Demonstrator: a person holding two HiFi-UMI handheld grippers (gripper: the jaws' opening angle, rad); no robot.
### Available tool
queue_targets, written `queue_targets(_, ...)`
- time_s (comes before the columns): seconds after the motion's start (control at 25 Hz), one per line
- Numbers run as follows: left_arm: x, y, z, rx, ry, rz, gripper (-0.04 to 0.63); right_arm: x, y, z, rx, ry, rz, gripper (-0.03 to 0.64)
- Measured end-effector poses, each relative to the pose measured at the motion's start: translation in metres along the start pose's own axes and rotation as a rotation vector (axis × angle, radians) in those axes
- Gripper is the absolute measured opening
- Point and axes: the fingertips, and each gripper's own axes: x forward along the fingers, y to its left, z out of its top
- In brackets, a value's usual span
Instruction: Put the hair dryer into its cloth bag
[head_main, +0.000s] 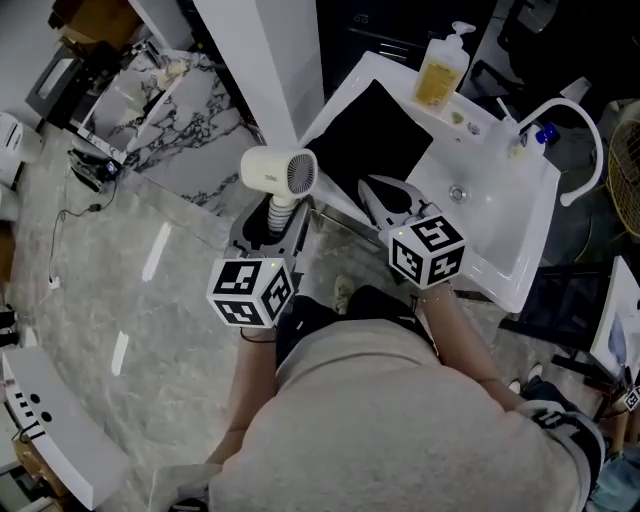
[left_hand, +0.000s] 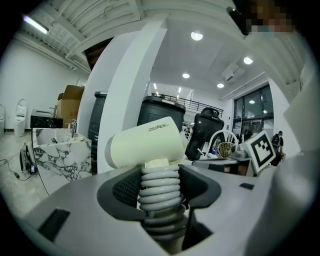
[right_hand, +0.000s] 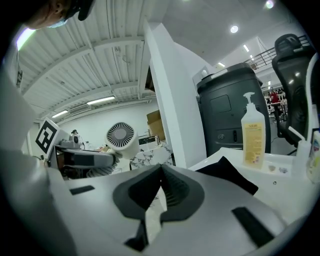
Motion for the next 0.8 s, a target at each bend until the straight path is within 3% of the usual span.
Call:
queue_targets(0.32,0.017,0.009,0.002,-0.001,0.013,-0.007,0.227,0.014,-0.014,-0.004,0.021,0.02,-0.02,-0.002)
queue_targets(0.8,0.045,0.027,-0.004,0.027,0.123,-0.118,0.227,0.025,-0.022,-0.018,0.114,0.056,-0.115,0.031)
